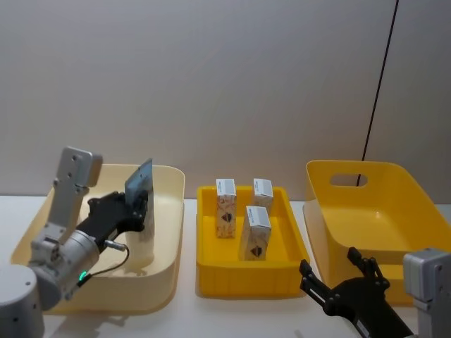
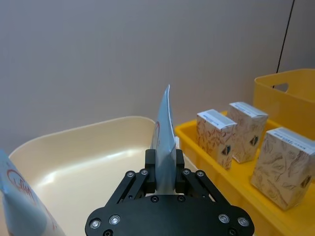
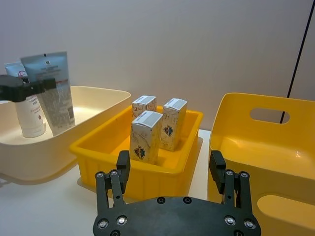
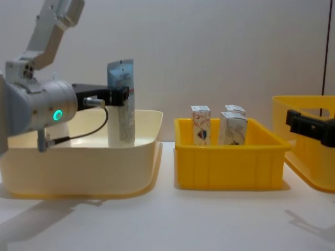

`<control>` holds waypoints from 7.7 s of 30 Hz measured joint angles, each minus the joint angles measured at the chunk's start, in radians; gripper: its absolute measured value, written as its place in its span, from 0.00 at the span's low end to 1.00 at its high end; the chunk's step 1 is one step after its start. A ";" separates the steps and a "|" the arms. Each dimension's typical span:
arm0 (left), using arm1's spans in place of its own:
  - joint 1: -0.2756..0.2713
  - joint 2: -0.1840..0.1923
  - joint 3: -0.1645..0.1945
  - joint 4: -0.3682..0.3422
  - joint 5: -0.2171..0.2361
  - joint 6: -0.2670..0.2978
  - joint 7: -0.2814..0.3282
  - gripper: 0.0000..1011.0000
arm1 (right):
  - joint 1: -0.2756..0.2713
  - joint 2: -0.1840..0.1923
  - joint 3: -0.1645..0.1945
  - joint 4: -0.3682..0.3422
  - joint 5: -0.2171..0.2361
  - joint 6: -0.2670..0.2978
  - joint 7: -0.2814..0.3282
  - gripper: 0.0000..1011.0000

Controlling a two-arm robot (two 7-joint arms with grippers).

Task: Bimanual collaborative sorting of washing and personal care products

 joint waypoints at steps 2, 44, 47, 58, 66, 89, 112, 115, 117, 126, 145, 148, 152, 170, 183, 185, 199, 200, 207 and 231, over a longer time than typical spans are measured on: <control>0.001 0.006 -0.004 -0.007 -0.002 -0.012 -0.011 0.20 | 0.000 0.000 0.000 0.000 0.000 0.000 0.000 0.99; -0.090 0.021 -0.013 -0.013 -0.307 -0.140 -0.520 0.20 | 0.000 0.000 0.000 0.000 0.000 0.000 0.000 0.99; -0.106 0.010 -0.002 0.010 -0.330 -0.130 -0.556 0.20 | 0.000 0.000 0.000 0.000 0.000 0.000 0.000 0.99; -0.154 -0.035 0.036 0.084 -0.389 -0.100 -0.648 0.20 | 0.000 0.000 0.000 -0.004 0.001 0.004 0.003 0.99; -0.174 -0.053 0.052 0.113 -0.412 -0.089 -0.683 0.20 | 0.007 0.000 -0.007 -0.037 0.017 0.037 0.029 0.99; -0.191 -0.069 0.064 0.139 -0.432 -0.079 -0.713 0.20 | 0.044 -0.059 -0.023 -0.184 0.037 0.137 0.026 0.99; -0.193 -0.071 0.066 0.143 -0.435 -0.078 -0.717 0.20 | 0.093 -0.135 -0.081 -0.142 -0.163 0.118 -0.129 0.99; -0.194 -0.072 0.066 0.143 -0.435 -0.078 -0.718 0.20 | 0.107 -0.140 -0.089 -0.124 -0.180 0.118 -0.130 0.99; -0.194 -0.072 0.066 0.143 -0.435 -0.078 -0.718 0.20 | 0.113 -0.141 -0.093 -0.116 -0.187 0.117 -0.130 0.99; -0.194 -0.072 0.066 0.143 -0.435 -0.078 -0.718 0.20 | 0.146 -0.155 -0.115 -0.069 -0.232 0.111 -0.134 0.99; -0.194 -0.072 0.066 0.143 -0.435 -0.078 -0.718 0.20 | 0.202 -0.196 -0.151 0.021 -0.340 0.068 -0.183 0.99; -0.194 -0.072 0.066 0.143 -0.435 -0.078 -0.718 0.20 | 0.210 -0.199 -0.156 0.032 -0.350 0.062 -0.184 0.99; -0.194 -0.072 0.067 0.143 -0.435 -0.078 -0.718 0.20 | 0.222 -0.204 -0.163 0.049 -0.367 0.055 -0.184 0.99; -0.194 -0.072 0.066 0.143 -0.435 -0.078 -0.718 0.20 | 0.253 -0.229 -0.178 0.102 -0.420 0.048 -0.196 0.87; -0.194 -0.072 0.066 0.143 -0.435 -0.078 -0.718 0.30 | 0.260 -0.235 -0.180 0.114 -0.430 0.047 -0.199 0.65; -0.194 -0.072 0.066 0.143 -0.435 -0.078 -0.718 0.38 | 0.260 -0.235 -0.181 0.114 -0.431 0.047 -0.199 0.64; -0.194 -0.072 0.066 0.143 -0.435 -0.078 -0.718 0.81 | 0.259 -0.236 -0.170 0.116 -0.434 0.047 -0.200 0.56; -0.194 -0.072 0.066 0.143 -0.435 -0.078 -0.718 0.82 | 0.258 -0.236 -0.169 0.116 -0.434 0.047 -0.201 0.55; -0.194 -0.072 0.066 0.143 -0.435 -0.078 -0.718 0.99 | 0.249 -0.230 -0.131 0.112 -0.432 0.048 -0.218 0.52; -0.194 -0.072 0.066 0.143 -0.435 -0.078 -0.718 0.99 | 0.311 -0.229 0.082 0.211 -0.415 0.027 -0.346 0.47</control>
